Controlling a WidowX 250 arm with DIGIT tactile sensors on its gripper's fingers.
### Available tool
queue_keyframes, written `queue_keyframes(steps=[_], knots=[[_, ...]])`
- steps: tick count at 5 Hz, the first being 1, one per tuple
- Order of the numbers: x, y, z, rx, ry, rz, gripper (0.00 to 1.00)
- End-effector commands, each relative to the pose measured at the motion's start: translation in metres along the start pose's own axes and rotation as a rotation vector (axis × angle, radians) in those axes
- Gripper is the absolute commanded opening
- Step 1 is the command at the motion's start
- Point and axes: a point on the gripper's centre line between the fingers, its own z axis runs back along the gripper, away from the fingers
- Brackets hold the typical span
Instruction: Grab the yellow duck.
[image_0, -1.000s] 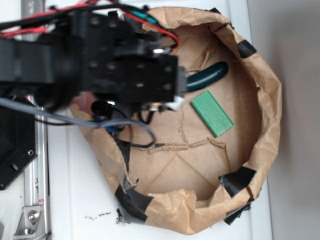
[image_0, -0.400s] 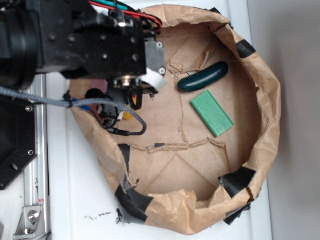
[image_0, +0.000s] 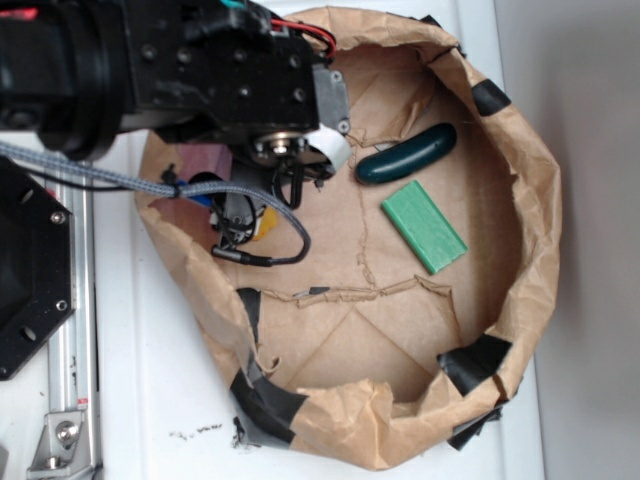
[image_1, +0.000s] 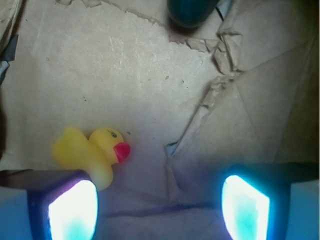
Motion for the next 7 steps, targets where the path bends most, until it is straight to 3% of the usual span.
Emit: queue_keyframes(steps=[1, 2, 4, 7], knots=[[0.006, 0.003, 0.001, -0.001, -0.063, 0.041, 1.00], [0.007, 0.004, -0.002, 0.011, -0.087, 0.076, 1.00], [0.011, 0.001, -0.017, 0.071, -0.064, 0.063, 1.00], [0.020, -0.048, -0.022, -0.028, -0.071, -0.042, 1.00]])
